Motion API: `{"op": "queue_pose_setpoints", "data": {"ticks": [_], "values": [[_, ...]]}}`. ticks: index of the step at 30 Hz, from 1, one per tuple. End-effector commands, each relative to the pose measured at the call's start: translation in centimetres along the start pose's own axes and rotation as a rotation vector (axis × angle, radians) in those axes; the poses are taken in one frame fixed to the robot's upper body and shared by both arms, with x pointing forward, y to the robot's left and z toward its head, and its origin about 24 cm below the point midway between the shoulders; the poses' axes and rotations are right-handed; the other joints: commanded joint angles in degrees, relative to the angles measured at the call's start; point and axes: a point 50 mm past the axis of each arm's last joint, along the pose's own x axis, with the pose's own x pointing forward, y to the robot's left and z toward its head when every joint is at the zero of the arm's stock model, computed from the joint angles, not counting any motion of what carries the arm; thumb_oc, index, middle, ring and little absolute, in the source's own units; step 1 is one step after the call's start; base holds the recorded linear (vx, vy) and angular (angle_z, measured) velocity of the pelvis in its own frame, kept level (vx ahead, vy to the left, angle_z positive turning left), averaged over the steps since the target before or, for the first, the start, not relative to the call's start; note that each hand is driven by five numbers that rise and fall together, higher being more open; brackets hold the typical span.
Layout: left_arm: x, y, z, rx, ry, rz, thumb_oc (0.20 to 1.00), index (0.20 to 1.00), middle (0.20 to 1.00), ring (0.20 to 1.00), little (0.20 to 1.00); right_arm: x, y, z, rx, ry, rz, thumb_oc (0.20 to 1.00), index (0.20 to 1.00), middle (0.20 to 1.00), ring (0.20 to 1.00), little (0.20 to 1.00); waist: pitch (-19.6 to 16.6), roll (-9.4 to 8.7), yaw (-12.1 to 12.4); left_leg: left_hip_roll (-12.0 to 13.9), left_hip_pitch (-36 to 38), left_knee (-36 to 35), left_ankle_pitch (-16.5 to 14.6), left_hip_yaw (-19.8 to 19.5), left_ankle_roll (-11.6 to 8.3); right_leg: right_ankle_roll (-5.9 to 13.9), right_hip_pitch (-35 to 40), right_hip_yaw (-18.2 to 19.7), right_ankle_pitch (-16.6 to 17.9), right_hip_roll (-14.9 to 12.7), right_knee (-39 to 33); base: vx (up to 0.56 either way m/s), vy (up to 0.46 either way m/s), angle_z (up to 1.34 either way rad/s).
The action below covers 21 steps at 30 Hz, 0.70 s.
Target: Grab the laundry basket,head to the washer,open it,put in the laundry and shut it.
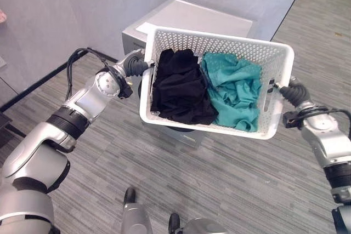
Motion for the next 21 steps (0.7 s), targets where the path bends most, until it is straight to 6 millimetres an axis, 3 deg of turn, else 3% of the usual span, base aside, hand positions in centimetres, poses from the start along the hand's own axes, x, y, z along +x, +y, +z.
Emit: {"op": "queue_pose_setpoints", "data": {"ticks": [1,5,6,12,13,14,16,17,18,21], "values": [[0.9,3.0,6.1,-0.031,-0.258,0.112,0.200,0.200,0.200,0.200,0.200,-0.5,-5.6,6.7,-0.063,-0.266,-0.167,0.200,0.200,0.200,0.200,0.200,-6.03,2.31,3.47,0.01,2.69,-3.32,5.36,2.09,3.44,9.39,-1.99,5.33,-3.55,-4.97,1.38,0.12,0.096,0.05],[1.0,3.3,6.8,-0.019,-0.282,0.118,0.200,0.200,0.200,0.200,0.200,-0.3,-6.4,7.3,-0.079,-0.269,-0.196,0.200,0.200,0.200,0.200,0.200,-6.62,2.95,3.64,-0.39,2.03,-1.87,5.11,4.47,3.39,10.19,-1.34,5.22,-4.23,-5.96,1.20,0.11,0.132,0.13],[1.1,3.7,7.6,0.008,-0.302,0.116,0.200,0.200,0.200,0.200,0.200,0.2,-6.7,7.8,-0.088,-0.274,-0.205,0.200,0.200,0.200,0.200,0.200,-7.24,3.32,4.16,-1.40,1.64,1.10,4.60,3.30,3.13,10.65,-0.75,5.81,-4.55,-7.10,1.32,0.21,0.216,0.00],[1.5,5.3,8.6,0.084,-0.308,0.141,0.200,0.200,0.200,0.200,0.200,1.4,-5.7,9.5,-0.142,-0.289,-0.152,0.200,0.200,0.200,0.200,0.200,-9.42,3.89,4.12,-4.90,2.42,7.48,-1.61,5.28,4.89,12.69,0.25,7.48,-5.50,-11.46,4.99,0.27,0.241,0.02],[1.7,5.4,9.2,0.110,-0.312,0.142,0.200,0.200,0.200,0.200,0.200,1.7,-5.2,10.0,-0.141,-0.302,-0.142,0.200,0.200,0.200,0.200,0.200,-9.88,4.09,4.33,-6.01,3.76,8.07,-3.57,6.32,6.30,13.30,-0.85,8.20,-4.80,-12.48,9.52,0.40,0.377,-0.21],[1.7,5.9,9.5,0.133,-0.311,0.150,0.200,0.200,0.200,0.200,0.200,2.2,-4.5,10.4,-0.147,-0.308,-0.128,0.200,0.200,0.200,0.200,0.200,-9.63,4.61,4.45,-7.17,5.88,8.20,-5.46,6.72,8.33,13.89,-4.13,9.30,-1.28,-13.36,18.10,0.30,0.294,-0.24],[1.8,6.0,9.4,0.142,-0.302,0.152,0.200,0.200,0.200,0.200,0.200,2.6,-4.0,10.7,-0.150,-0.308,-0.119,0.200,0.200,0.200,0.200,0.200,-9.34,4.69,4.67,-7.71,6.98,8.16,-6.50,7.24,9.17,14.21,-6.21,10.10,-0.27,-13.58,22.86,0.16,0.163,-0.25],[1.7,6.1,9.1,0.140,-0.292,0.154,0.200,0.200,0.200,0.200,0.200,2.9,-3.5,10.5,-0.145,-0.302,-0.109,0.200,0.200,0.200,0.200,0.200,-8.84,5.25,4.75,-7.83,7.50,8.22,-6.38,7.59,9.98,14.24,-7.75,9.42,2.12,-13.67,26.50,0.17,0.173,-0.24],[1.6,6.2,8.6,0.133,-0.275,0.153,0.200,0.200,0.200,0.200,0.200,3.2,-3.0,10.4,-0.145,-0.295,-0.096,0.200,0.200,0.200,0.200,0.200,-8.47,5.56,5.06,-8.26,8.61,8.30,-7.27,8.11,10.51,14.47,-9.22,8.59,2.44,-14.56,30.17,0.15,0.171,-0.35],[1.3,6.6,7.9,0.131,-0.250,0.154,0.200,0.200,0.200,0.200,0.200,3.8,-2.3,9.6,-0.171,-0.244,-0.069,0.200,0.200,0.200,0.200,0.200,-8.66,6.55,5.58,-9.30,11.54,6.80,-8.21,9.44,11.52,13.95,-12.05,2.07,2.84,-18.33,31.57,0.20,0.125,-0.28]]}}
